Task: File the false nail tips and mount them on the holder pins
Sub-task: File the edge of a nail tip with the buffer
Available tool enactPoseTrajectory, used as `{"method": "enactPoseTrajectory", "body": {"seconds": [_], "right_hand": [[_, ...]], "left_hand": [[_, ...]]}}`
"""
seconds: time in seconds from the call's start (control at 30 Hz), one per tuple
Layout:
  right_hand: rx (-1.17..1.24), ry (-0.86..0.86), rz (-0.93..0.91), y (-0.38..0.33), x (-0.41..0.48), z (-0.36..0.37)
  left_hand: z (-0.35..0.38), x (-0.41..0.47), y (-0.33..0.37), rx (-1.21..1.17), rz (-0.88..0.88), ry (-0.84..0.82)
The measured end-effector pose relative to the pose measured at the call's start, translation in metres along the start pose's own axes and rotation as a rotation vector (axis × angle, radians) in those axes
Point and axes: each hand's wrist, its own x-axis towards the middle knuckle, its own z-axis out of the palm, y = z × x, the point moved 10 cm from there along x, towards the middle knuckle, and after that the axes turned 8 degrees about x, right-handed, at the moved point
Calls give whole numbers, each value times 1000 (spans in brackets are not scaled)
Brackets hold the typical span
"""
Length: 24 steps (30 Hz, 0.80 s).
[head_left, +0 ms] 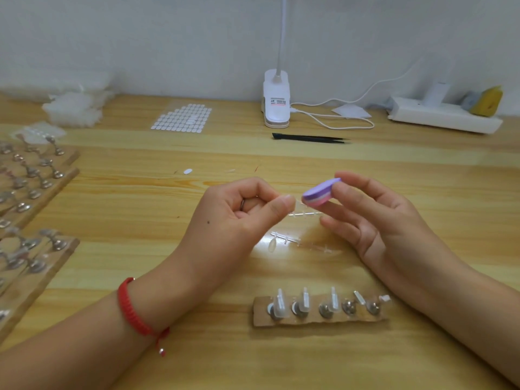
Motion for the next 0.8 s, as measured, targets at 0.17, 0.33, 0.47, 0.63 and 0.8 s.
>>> {"method": "enactPoseTrajectory", "body": {"seconds": [0.17, 0.33, 0.47, 0.63, 0.8], "right_hand": [[-79, -61, 2, 1, -2, 9], [-207, -135, -24, 3, -6, 18], [-94, -76, -18, 1, -3, 11], [-101, -94, -13, 1, -4, 12], [-57, -75, -2, 2, -2, 8]], "left_hand": [[-4, 0, -1, -41, -7, 27], [-3, 0, -2, -54, -13, 30], [3, -2, 0, 5, 6, -16], [-6, 0, -1, -46, -5, 59], [1, 0, -1, -12, -5, 12]]}}
